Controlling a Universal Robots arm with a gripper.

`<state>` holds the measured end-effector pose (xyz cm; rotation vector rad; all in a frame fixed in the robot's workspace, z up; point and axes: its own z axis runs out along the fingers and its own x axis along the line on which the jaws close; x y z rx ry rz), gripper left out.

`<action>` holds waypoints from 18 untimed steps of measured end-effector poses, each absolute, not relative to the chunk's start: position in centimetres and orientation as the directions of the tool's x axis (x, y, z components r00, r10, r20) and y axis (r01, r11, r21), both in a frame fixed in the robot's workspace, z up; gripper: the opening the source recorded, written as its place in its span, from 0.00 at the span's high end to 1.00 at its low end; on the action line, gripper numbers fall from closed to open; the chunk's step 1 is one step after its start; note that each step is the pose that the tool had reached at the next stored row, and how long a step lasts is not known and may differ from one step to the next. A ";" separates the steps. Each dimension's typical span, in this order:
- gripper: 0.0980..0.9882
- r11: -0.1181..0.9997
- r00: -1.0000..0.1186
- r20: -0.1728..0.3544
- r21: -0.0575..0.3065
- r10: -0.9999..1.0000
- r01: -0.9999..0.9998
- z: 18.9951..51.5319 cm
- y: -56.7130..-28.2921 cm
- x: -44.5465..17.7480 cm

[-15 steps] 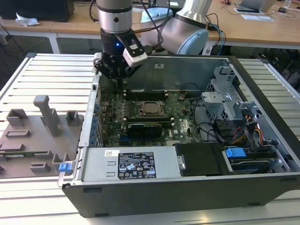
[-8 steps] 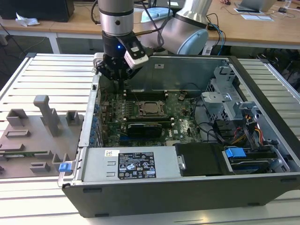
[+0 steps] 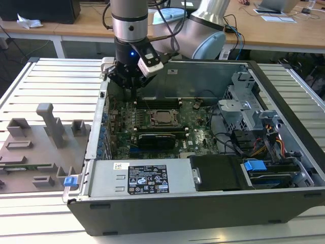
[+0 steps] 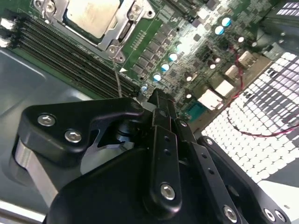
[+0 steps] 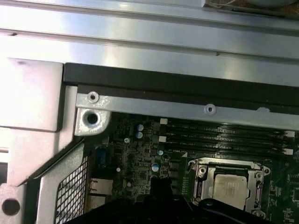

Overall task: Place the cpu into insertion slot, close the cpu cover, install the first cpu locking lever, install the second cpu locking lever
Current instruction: 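Install the first cpu locking lever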

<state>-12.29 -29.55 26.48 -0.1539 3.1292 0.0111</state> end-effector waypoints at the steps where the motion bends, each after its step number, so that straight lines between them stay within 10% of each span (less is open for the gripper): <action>1: 0.99 0.995 -0.995 -0.009 0.007 -0.098 -0.098 26.4 -29.4 -12.2; 18: 0.99 0.995 -0.995 -0.008 0.007 -0.098 -0.098 25.9 -28.4 -9.4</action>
